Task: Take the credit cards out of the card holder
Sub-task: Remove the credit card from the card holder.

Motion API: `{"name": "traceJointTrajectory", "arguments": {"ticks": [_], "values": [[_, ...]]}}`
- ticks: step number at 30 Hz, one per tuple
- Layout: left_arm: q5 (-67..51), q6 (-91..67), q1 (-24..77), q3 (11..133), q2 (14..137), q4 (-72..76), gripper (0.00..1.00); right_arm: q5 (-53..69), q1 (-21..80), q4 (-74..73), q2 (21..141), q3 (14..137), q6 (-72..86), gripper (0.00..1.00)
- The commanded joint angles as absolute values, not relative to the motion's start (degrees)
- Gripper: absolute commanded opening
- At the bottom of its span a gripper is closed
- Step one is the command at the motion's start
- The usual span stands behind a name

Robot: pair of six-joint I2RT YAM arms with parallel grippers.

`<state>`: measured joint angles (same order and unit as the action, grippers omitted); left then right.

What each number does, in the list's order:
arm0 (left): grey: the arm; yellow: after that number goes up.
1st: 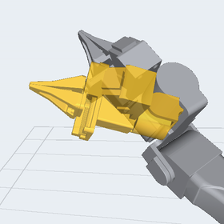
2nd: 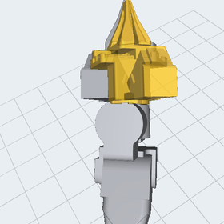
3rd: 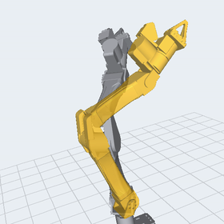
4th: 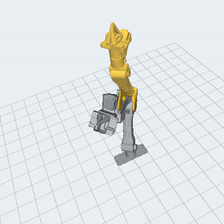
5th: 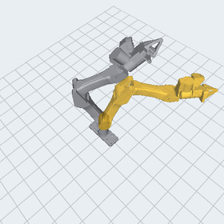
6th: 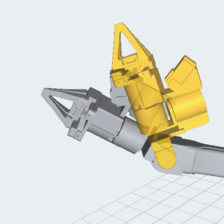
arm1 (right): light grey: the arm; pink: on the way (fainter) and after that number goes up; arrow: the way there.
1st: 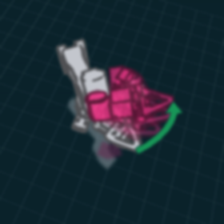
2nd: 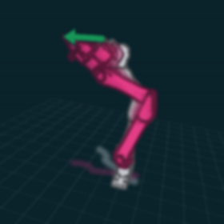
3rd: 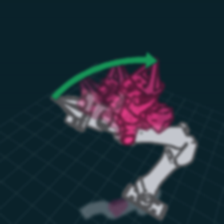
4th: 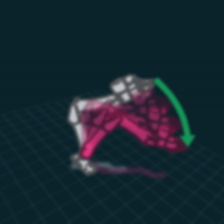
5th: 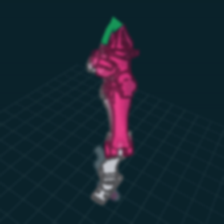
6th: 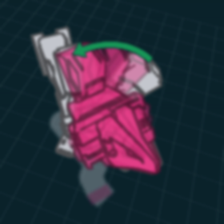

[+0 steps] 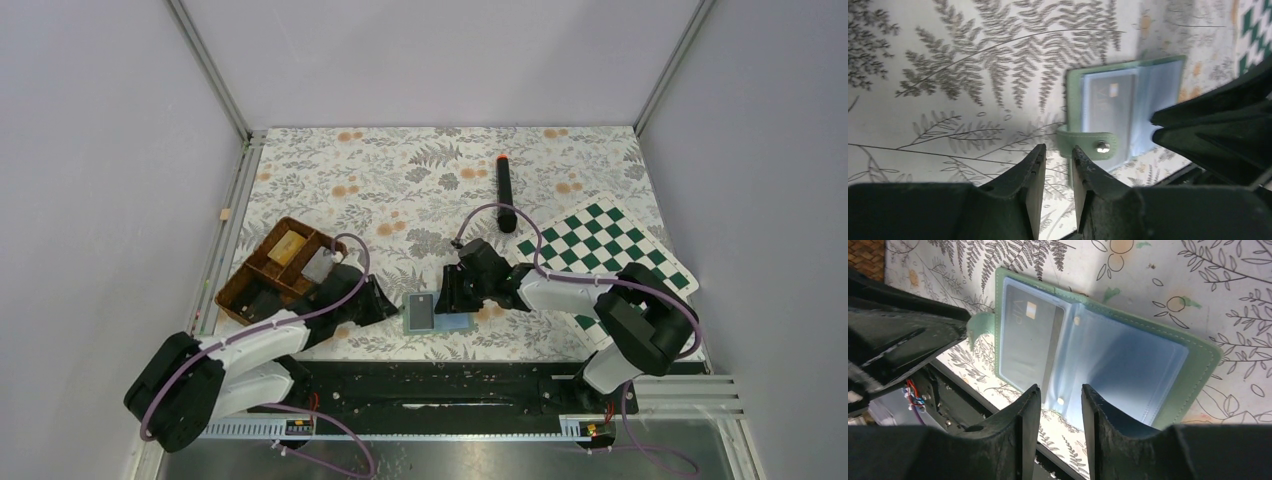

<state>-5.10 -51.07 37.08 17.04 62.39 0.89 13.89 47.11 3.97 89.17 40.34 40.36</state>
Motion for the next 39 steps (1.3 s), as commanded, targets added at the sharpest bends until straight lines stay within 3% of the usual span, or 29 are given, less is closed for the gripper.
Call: {"name": "traceJointTrajectory", "arguments": {"ticks": [1,4,11,22,30,39], "values": [[-6.4,-52.2,39.2,18.6,56.8,3.7,0.29,10.8,47.5,3.2,87.6,41.1,37.4,0.42],[-9.4,-52.4,42.4,20.2,55.9,7.8,0.35,10.4,47.5,4.0,87.4,40.7,37.5,0.42],[-10.2,-53.1,47.7,24.6,63.9,13.5,0.36,9.8,47.5,6.5,86.1,38.6,39.0,0.38],[-0.4,-53.6,46.5,24.5,65.1,5.8,0.31,12.1,47.5,8.7,82.0,36.0,40.5,0.38],[-5.6,-54.9,41.9,21.3,66.8,9.5,0.27,12.6,47.5,6.5,81.8,39.2,41.1,0.44],[-2.9,-52.9,41.8,22.3,66.0,2.2,0.21,14.3,47.8,8.1,87.1,41.5,41.7,0.49]]}}
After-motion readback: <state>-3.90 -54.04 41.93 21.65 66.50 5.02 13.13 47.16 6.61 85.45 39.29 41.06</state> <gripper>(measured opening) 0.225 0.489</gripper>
